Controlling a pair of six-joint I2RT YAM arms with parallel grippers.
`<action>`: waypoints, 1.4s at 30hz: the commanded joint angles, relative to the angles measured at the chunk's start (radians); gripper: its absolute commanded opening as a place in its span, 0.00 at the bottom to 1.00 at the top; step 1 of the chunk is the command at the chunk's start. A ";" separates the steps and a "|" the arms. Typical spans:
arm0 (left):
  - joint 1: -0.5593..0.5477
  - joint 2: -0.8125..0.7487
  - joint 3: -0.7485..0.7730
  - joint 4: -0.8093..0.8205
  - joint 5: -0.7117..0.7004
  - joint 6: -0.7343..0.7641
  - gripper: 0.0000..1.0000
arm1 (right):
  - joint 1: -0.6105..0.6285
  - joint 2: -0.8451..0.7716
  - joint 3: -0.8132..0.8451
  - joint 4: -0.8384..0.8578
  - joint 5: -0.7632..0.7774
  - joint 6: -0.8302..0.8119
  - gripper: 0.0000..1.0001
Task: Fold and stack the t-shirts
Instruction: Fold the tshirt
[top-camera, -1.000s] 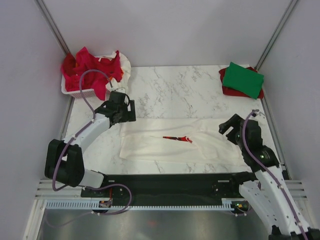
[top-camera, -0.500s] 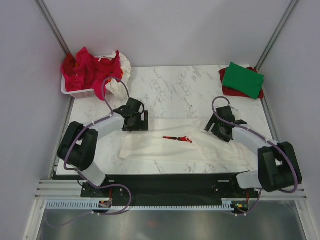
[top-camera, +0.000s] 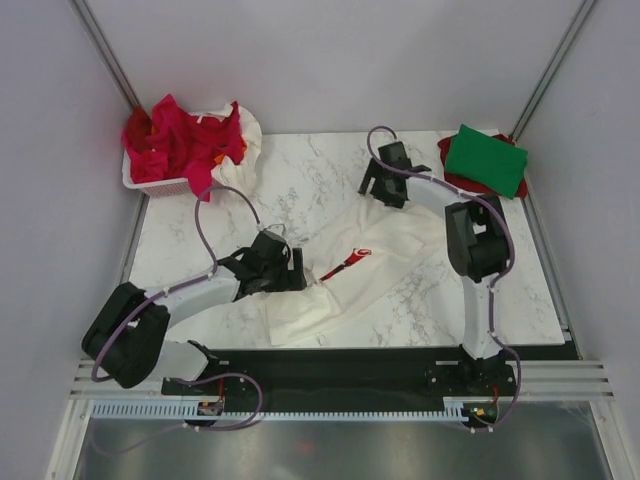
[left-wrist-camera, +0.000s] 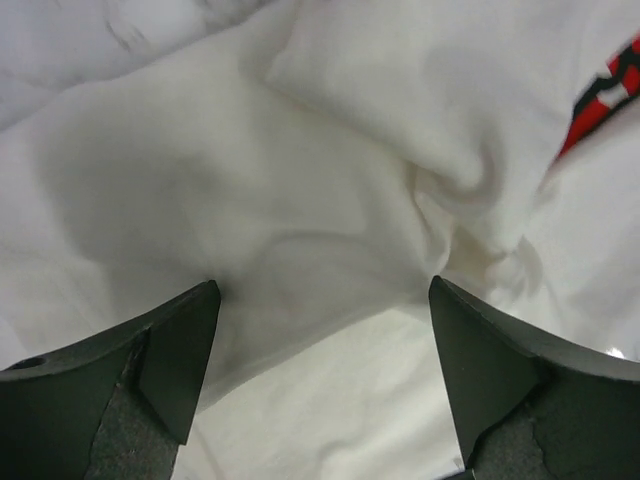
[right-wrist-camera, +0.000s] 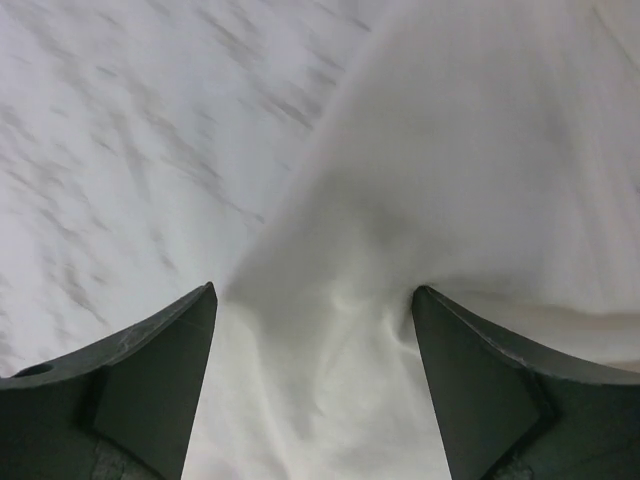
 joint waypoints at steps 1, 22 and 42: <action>-0.068 -0.096 -0.125 -0.095 0.154 -0.195 0.94 | 0.049 0.190 0.353 0.017 -0.186 -0.084 0.87; -0.327 -0.245 0.218 -0.300 0.119 -0.234 1.00 | 0.036 -0.041 0.358 0.106 -0.224 -0.308 0.98; -0.274 -0.455 0.381 -0.621 -0.053 0.012 1.00 | -0.105 0.241 0.510 -0.051 -0.167 -0.290 0.74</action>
